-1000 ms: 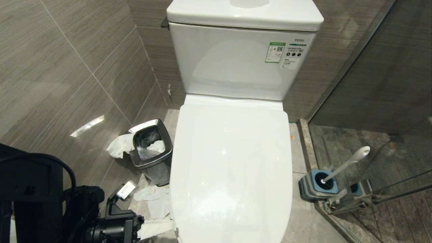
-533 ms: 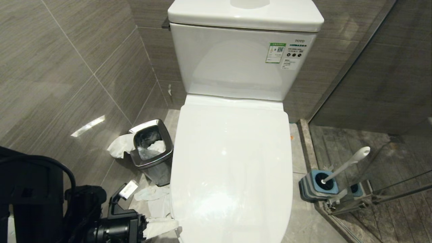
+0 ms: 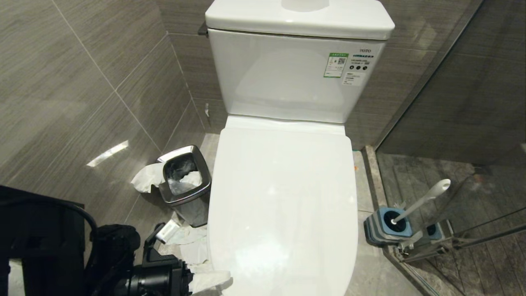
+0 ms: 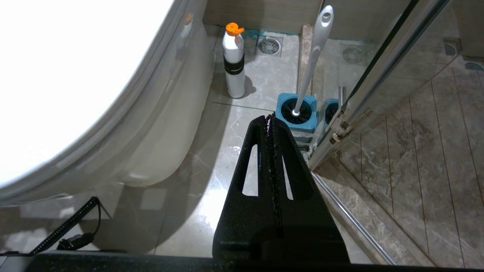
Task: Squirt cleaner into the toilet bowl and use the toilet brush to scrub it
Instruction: Use the left hand to lift the toilet lid slightly
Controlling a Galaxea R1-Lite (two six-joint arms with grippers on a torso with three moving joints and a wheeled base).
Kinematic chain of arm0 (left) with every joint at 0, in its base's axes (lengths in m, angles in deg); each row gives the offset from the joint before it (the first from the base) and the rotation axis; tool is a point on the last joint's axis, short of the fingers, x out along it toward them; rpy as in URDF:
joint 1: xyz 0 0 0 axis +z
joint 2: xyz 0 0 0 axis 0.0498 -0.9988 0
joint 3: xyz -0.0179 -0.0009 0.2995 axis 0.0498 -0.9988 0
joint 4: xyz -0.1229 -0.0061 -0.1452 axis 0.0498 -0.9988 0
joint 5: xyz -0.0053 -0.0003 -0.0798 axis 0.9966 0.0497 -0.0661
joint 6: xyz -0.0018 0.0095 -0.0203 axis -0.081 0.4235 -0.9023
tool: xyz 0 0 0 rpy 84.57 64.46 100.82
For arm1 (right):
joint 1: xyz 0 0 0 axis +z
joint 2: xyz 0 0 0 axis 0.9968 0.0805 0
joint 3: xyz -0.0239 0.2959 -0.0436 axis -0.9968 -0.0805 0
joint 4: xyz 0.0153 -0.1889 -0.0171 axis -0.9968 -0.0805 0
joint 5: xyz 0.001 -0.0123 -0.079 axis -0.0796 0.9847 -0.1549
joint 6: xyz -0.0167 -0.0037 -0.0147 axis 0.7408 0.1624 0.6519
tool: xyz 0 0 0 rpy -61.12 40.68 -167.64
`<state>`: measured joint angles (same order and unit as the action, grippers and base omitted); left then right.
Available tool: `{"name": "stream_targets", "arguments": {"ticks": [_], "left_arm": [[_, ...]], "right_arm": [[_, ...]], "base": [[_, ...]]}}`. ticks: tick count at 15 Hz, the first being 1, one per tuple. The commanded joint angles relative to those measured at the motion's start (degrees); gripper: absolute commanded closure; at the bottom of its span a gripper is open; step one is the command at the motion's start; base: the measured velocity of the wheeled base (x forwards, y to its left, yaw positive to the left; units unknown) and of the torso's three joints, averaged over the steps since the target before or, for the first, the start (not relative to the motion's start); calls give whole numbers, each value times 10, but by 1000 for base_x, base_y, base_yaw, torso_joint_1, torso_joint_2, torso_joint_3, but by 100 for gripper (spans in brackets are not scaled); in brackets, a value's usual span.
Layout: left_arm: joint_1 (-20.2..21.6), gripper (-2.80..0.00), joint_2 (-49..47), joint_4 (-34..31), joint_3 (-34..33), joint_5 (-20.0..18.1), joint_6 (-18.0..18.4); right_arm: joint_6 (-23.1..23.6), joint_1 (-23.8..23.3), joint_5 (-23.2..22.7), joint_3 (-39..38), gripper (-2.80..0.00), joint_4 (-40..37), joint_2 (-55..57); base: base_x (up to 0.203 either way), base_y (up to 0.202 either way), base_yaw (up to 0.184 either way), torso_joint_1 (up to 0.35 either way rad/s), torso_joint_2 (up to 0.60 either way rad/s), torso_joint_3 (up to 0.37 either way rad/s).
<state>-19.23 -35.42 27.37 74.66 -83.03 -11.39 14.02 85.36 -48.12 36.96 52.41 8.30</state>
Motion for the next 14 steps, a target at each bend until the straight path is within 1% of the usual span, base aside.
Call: {"name": "stream_targets", "arguments": {"ticks": [1,4,6,9,12,14], "left_arm": [[-15,-280,-1,4,1,-7,-31],[-17,-280,-2,4,5,-14,-66],[-21,-280,-1,4,7,-18,-69],[-42,-280,4,4,11,-22,-70],[-46,-280,16,4,14,-22,-71],[-52,-280,37,4,22,-21,-97]], "right_arm": [[0,0,0,0,0,0,0],[0,0,0,0,0,0,0],[0,0,0,-1,0,0,0],[0,0,0,0,0,0,0],[0,0,0,0,0,0,0],[0,0,0,0,0,0,0]], "base": [[0,0,0,0,0,0],[0,0,0,0,0,0],[0,0,0,0,0,0],[0,0,0,0,0,0],[0,0,0,0,0,0],[0,0,0,0,0,0]]}}
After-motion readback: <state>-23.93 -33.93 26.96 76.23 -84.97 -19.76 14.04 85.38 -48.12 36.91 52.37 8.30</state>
